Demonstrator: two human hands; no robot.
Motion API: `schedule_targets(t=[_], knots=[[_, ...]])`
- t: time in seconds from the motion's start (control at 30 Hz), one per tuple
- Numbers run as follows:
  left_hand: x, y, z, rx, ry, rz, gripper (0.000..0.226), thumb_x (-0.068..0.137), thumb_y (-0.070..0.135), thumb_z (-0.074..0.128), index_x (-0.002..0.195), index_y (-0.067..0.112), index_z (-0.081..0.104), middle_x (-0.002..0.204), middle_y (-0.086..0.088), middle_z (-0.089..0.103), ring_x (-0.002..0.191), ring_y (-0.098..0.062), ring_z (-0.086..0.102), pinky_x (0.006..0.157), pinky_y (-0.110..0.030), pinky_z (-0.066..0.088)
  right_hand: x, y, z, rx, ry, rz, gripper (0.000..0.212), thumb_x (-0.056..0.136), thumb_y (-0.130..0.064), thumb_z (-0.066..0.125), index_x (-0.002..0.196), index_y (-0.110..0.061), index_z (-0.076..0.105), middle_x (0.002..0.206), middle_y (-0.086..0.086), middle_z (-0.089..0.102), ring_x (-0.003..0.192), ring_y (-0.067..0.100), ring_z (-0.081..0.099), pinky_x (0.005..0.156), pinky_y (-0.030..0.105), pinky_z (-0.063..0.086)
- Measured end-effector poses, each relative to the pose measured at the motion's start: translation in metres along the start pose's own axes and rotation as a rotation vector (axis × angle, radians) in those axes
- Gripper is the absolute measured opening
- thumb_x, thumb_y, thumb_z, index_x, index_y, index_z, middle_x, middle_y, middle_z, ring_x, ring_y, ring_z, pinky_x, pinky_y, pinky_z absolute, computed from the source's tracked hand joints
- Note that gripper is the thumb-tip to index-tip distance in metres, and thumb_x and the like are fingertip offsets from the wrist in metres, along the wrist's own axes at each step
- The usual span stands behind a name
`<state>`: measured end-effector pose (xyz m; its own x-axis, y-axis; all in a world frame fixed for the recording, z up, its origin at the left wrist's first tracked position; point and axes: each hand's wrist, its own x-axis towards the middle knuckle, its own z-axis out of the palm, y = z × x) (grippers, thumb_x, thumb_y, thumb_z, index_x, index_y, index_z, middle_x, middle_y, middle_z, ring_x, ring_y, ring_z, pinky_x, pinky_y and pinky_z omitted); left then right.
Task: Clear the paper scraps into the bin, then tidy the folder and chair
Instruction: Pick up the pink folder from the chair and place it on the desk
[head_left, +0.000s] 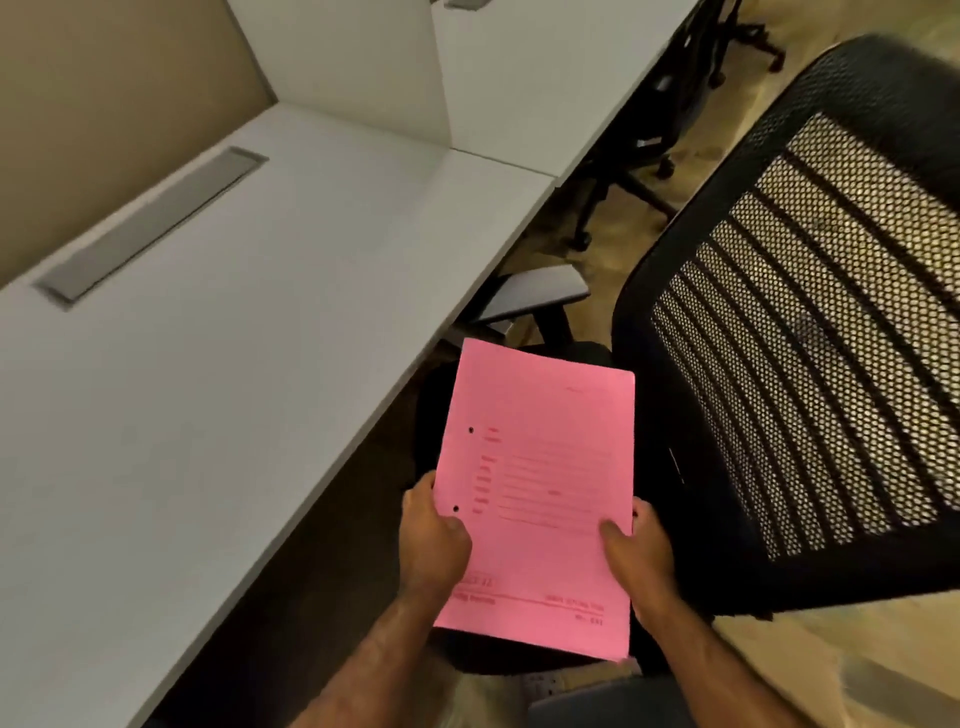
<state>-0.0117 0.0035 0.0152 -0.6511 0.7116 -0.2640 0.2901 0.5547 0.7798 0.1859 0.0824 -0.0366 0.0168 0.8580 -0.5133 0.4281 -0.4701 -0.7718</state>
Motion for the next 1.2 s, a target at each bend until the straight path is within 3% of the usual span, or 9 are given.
schedule_targets(t=[0.07, 0.17, 0.33, 0.53, 0.63, 0.73, 0.97, 1.1, 1.2], knots=[[-0.014, 0.004, -0.034, -0.054, 0.011, 0.049, 0.059, 0.083, 0.006, 0.051, 0.083, 0.065, 0.046, 0.089, 0.026, 0.059, 0.074, 0.0, 0.064, 0.043, -0.009, 0.044, -0.02, -0.022, 0.006, -0.021, 0.004, -0.095, 0.033, 0.089, -0.016, 0.058, 0.121, -0.021, 0.051, 0.088, -0.01, 0.061, 0.077, 0.011, 0.062, 0.056, 0.024, 0.047], [-0.042, -0.001, -0.089, -0.101, 0.032, 0.05, 0.058, 0.08, 0.002, 0.047, 0.084, 0.06, 0.051, 0.083, 0.027, 0.064, 0.072, 0.003, 0.066, 0.049, -0.012, 0.049, -0.057, -0.055, 0.021, -0.045, -0.056, -0.202, 0.034, 0.09, -0.019, 0.058, 0.123, -0.024, 0.052, 0.089, -0.011, 0.063, 0.078, 0.012, 0.064, 0.055, 0.025, 0.049], [-0.096, -0.024, -0.174, -0.2, 0.138, -0.022, 0.033, 0.086, 0.009, 0.048, 0.092, 0.041, 0.051, 0.091, 0.011, 0.067, 0.078, -0.01, 0.069, 0.067, -0.031, 0.059, -0.131, -0.101, 0.057, -0.108, -0.195, -0.362, 0.041, 0.09, -0.017, 0.056, 0.129, -0.029, 0.05, 0.104, -0.004, 0.065, 0.091, 0.019, 0.064, 0.074, 0.037, 0.055], [-0.144, -0.062, -0.262, -0.28, 0.325, -0.073, 0.024, 0.092, 0.016, 0.052, 0.095, 0.04, 0.05, 0.092, 0.012, 0.066, 0.075, -0.011, 0.069, 0.057, -0.021, 0.053, -0.207, -0.146, 0.115, -0.201, -0.411, -0.539, 0.033, 0.089, -0.018, 0.056, 0.117, -0.037, 0.054, 0.105, -0.006, 0.066, 0.089, 0.013, 0.065, 0.07, 0.031, 0.054], [-0.16, -0.077, -0.296, -0.333, 0.392, -0.116, 0.022, 0.093, 0.019, 0.052, 0.095, 0.041, 0.051, 0.091, 0.012, 0.067, 0.074, -0.011, 0.07, 0.053, -0.019, 0.052, -0.23, -0.168, 0.145, -0.269, -0.482, -0.599, 0.039, 0.091, -0.019, 0.057, 0.128, -0.027, 0.05, 0.104, -0.005, 0.062, 0.086, 0.011, 0.061, 0.066, 0.025, 0.05], [-0.165, -0.091, -0.326, -0.401, 0.451, -0.164, 0.021, 0.092, 0.02, 0.051, 0.098, 0.039, 0.053, 0.092, 0.009, 0.069, 0.073, -0.013, 0.071, 0.055, -0.025, 0.057, -0.247, -0.195, 0.178, -0.366, -0.524, -0.691, 0.048, 0.092, -0.021, 0.056, 0.138, -0.019, 0.042, 0.12, 0.005, 0.061, 0.082, 0.01, 0.056, 0.059, 0.018, 0.043], [-0.14, -0.117, -0.381, -0.448, 0.57, -0.24, 0.024, 0.09, 0.012, 0.048, 0.098, 0.033, 0.055, 0.089, 0.009, 0.068, 0.073, -0.012, 0.069, 0.05, -0.019, 0.05, -0.265, -0.236, 0.264, -0.457, -0.575, -0.78, 0.048, 0.091, -0.024, 0.055, 0.138, -0.021, 0.044, 0.128, 0.004, 0.06, 0.092, 0.015, 0.055, 0.08, 0.027, 0.041], [-0.095, -0.132, -0.41, -0.465, 0.63, -0.285, 0.029, 0.086, 0.005, 0.046, 0.099, 0.031, 0.055, 0.095, 0.007, 0.066, 0.08, -0.012, 0.065, 0.054, -0.021, 0.048, -0.253, -0.262, 0.319, -0.531, -0.59, -0.768, 0.057, 0.09, -0.022, 0.058, 0.143, -0.017, 0.039, 0.138, 0.009, 0.053, 0.119, 0.027, 0.055, 0.101, 0.035, 0.043], [-0.047, -0.143, -0.43, -0.48, 0.65, -0.32, 0.026, 0.09, 0.007, 0.047, 0.101, 0.03, 0.054, 0.095, 0.007, 0.065, 0.08, -0.015, 0.065, 0.054, -0.024, 0.05, -0.238, -0.291, 0.366, -0.556, -0.615, -0.746, 0.06, 0.09, -0.024, 0.059, 0.145, -0.017, 0.036, 0.143, 0.008, 0.049, 0.123, 0.028, 0.053, 0.106, 0.04, 0.042]])
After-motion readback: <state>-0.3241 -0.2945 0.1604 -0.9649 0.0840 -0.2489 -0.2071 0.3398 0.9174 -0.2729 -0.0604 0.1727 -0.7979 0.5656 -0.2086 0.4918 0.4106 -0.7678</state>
